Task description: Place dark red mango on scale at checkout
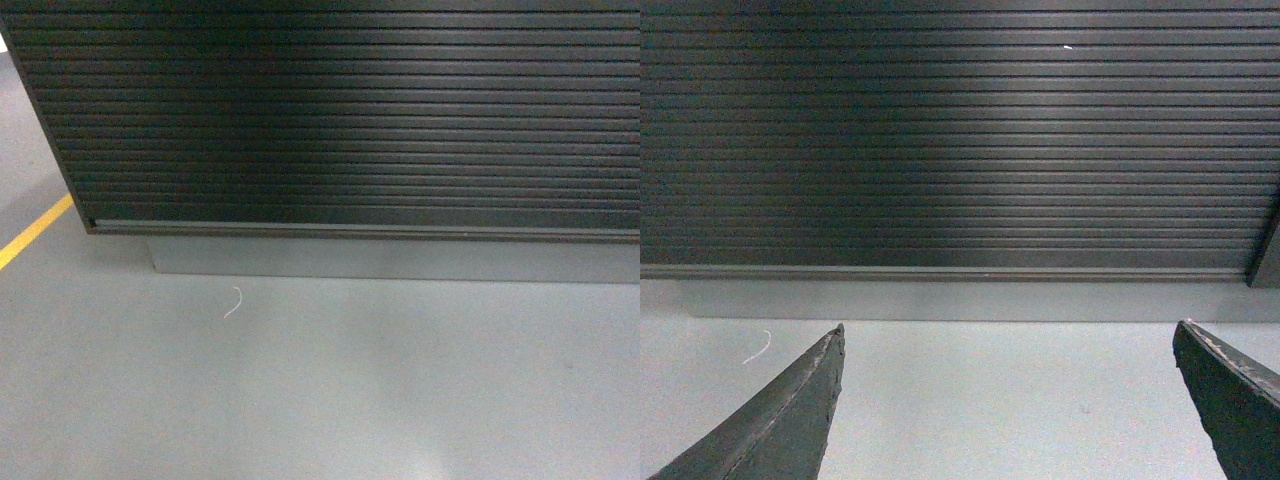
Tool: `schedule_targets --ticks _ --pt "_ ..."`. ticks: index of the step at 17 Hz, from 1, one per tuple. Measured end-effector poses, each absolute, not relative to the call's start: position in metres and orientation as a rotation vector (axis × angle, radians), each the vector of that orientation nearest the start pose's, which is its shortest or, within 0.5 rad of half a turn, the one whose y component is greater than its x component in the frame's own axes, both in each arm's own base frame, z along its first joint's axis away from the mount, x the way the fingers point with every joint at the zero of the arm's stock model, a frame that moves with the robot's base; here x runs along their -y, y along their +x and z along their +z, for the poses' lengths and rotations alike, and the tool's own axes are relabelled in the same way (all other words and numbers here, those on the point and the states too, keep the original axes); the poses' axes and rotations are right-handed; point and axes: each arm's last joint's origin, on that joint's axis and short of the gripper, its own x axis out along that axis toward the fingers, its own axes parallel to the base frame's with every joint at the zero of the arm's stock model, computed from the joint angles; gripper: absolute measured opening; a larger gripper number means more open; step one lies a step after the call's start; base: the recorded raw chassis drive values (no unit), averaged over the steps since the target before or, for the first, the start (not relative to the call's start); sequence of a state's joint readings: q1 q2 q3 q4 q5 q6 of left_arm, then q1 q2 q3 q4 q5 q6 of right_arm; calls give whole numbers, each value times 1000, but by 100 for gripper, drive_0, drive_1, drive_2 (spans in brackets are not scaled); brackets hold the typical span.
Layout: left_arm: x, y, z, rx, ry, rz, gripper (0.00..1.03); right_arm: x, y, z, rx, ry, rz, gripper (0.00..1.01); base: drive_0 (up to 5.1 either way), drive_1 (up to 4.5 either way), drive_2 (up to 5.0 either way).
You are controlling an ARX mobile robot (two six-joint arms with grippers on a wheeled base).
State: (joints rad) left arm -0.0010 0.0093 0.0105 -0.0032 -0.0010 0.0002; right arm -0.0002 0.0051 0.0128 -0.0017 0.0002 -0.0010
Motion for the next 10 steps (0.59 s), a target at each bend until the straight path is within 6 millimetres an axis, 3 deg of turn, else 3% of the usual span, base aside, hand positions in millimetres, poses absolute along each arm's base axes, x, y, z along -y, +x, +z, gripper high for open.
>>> schedule_targets --ticks 10 --pt "0 98 166 -2 0 0 98 0 97 167 2 -1 0 98 -4 428 -435"
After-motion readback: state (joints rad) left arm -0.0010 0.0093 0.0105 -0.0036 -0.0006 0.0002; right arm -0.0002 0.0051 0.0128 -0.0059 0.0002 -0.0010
